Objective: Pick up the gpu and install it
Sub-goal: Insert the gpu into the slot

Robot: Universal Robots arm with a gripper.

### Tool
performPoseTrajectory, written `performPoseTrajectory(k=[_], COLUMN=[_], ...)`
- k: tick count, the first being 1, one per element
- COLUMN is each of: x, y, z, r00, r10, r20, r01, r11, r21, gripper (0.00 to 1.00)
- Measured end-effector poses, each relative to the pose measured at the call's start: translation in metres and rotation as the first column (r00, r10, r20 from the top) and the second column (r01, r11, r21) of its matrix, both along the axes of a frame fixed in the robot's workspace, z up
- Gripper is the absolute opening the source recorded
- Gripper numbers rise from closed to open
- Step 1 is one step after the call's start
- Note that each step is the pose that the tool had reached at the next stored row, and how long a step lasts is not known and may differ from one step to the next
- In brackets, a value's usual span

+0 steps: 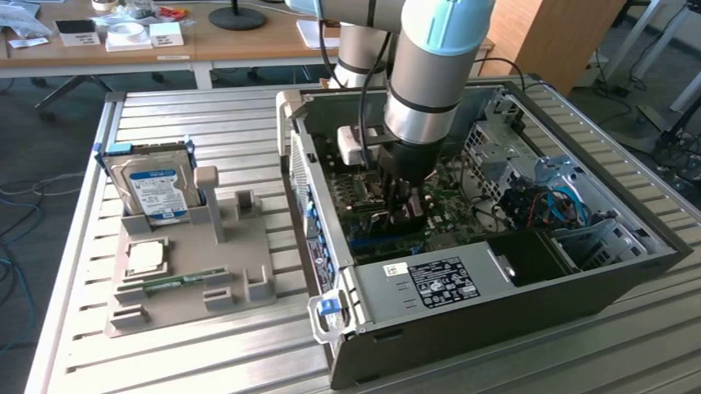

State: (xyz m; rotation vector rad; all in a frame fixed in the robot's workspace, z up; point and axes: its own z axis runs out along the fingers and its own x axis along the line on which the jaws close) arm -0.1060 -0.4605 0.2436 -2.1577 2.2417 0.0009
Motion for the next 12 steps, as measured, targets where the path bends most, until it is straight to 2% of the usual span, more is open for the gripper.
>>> performPoseTrajectory(k=[12], x=[-0.0008], y=[0.0001], z=[-0.0005], r00=[1.0], r10=[0.0], r20=[0.0002], r01=[0.0], r11=[1.0], r21=[0.0004], gripper=[0.27])
